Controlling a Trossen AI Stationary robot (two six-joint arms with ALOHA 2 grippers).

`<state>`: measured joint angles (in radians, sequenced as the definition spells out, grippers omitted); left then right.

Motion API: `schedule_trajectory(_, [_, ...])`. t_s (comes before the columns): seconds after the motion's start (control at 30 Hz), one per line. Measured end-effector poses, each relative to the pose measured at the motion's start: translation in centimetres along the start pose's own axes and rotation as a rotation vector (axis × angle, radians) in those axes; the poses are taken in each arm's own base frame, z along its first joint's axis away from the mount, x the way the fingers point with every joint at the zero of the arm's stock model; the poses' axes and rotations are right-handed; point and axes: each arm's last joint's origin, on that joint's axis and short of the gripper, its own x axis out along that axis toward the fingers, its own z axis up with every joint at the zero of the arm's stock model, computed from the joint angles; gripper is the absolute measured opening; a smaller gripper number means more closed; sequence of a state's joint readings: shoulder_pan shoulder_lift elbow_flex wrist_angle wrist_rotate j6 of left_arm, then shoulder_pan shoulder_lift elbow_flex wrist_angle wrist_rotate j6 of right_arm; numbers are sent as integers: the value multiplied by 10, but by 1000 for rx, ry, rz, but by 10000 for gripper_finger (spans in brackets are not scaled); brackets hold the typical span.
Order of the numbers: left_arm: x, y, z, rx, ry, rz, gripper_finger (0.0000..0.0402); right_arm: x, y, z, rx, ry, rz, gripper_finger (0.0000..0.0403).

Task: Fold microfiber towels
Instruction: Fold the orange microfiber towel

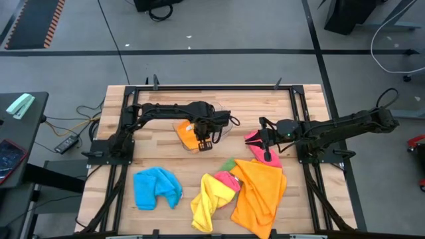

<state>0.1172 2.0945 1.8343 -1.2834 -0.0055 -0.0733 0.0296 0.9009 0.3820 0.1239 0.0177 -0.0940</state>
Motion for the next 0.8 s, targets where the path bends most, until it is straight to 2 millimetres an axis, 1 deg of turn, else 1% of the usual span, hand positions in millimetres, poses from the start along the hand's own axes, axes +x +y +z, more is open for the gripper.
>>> schedule_trajectory(0.07, [-12,-11,-2,25,15,0,27,0,0,-1,0,5,0,45])
schedule_trajectory(0.13, [-26,-23,-8,41,28,14,19,0,0,-1,-3,6,1,45])
schedule_trajectory(0.23, [-45,-43,-18,66,-24,68,7,0,0,-1,-4,12,1,45])
schedule_trajectory(0.27, [-51,-49,-22,69,-43,79,6,0,0,-1,-4,12,1,45])
schedule_trajectory(0.37, [-61,-73,-33,70,-75,77,16,0,0,-1,-4,12,1,45])
schedule_trajectory(0.53, [-62,-121,-49,94,-99,65,37,0,0,-1,-4,11,1,45])
schedule_trajectory(0.63, [-55,-145,-54,153,-133,142,39,0,0,0,-4,4,0,45])
schedule_trajectory(0.7, [-53,-155,-58,164,-170,234,37,0,0,0,-4,0,-1,45])
schedule_trajectory(0.8, [-53,-163,-61,165,-221,326,32,1,0,-2,-5,15,-2,45])
